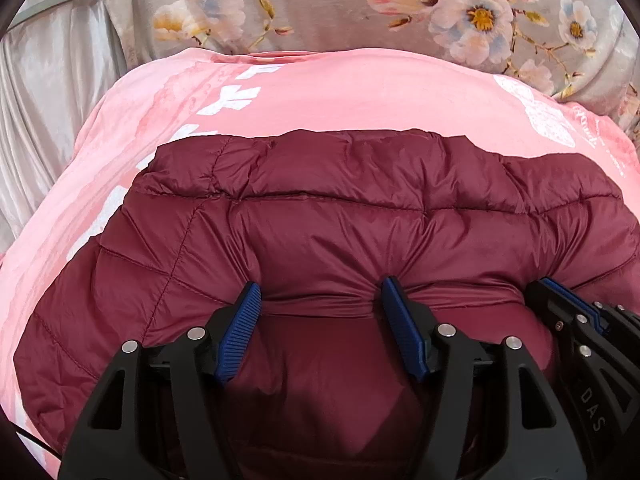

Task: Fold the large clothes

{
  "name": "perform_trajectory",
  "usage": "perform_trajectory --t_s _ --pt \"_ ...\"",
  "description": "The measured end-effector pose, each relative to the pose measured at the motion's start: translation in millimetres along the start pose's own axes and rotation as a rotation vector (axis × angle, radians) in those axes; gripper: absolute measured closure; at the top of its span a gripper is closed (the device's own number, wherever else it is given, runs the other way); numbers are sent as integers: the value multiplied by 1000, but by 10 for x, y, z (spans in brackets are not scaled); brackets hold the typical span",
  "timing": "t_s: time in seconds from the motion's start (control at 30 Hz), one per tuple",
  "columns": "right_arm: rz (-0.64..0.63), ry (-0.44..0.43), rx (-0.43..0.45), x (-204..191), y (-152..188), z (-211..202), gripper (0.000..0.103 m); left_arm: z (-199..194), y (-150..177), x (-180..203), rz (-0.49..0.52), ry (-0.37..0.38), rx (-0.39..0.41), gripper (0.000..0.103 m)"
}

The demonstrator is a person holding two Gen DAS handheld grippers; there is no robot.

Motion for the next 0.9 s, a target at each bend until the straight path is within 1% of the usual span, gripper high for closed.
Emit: perform_trajectory --t_s 0.17,0.23,0.27,0.3,0.33,0.37,0.4,0.47,0.53,0.57,0.67,0.73,0.8,0.87,0.9 --pt "12 -16 2 16 -24 -3 96 -86 -10 -74 -72 76 25 39" --pt "23 16 28 58 -29 -96 96 -265 41 -195 -127 80 33 39" --pt "33 34 42 77 -3 -193 91 -414 84 -287 -160 80 43 38" --pt "42 23 55 62 31 -280 88 -546 121 -360 -184 85 58 37" --pt "53 0 73 20 102 -409 85 -744 172 -485 -215 88 88 29" --pt "51 -20 81 -44 187 -512 84 -934 234 -653 -249 68 120 14" --pt "40 -39 86 -123 272 -599 84 -1088 302 -837 -282 37 145 10" --pt "23 -68 88 -266 392 -735 84 -1243 434 -1140 -333 -6 151 10" --pt "21 -97 84 -375 476 -824 84 -1275 594 -1433 -391 -36 116 10" --pt "20 -106 81 -422 521 -845 82 -1261 672 -1559 -425 -48 96 10" --pt "2 -83 85 -489 617 -847 78 -1187 882 -1793 -534 -25 59 10" --pt "-8 -72 76 -516 636 -833 76 -1093 997 -1833 -593 31 31 10" --pt "-4 -76 58 -513 649 -798 75 -1001 1040 -1819 -626 71 15 7" --pt "2 -80 50 -502 659 -785 75 -987 995 -1777 -619 80 29 5" --pt "2 -79 47 -500 658 -776 75 -968 966 -1734 -618 102 27 5"
Point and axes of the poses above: each gripper's, at about its wrist camera, not at the fingertips, and z roughly the way its jaws point, x to its right, y to its underside, the point moved 10 cm from there along z, roughly the way its jaws point, and after that the axes turned 7 degrees about y, right-handed, at the moved point
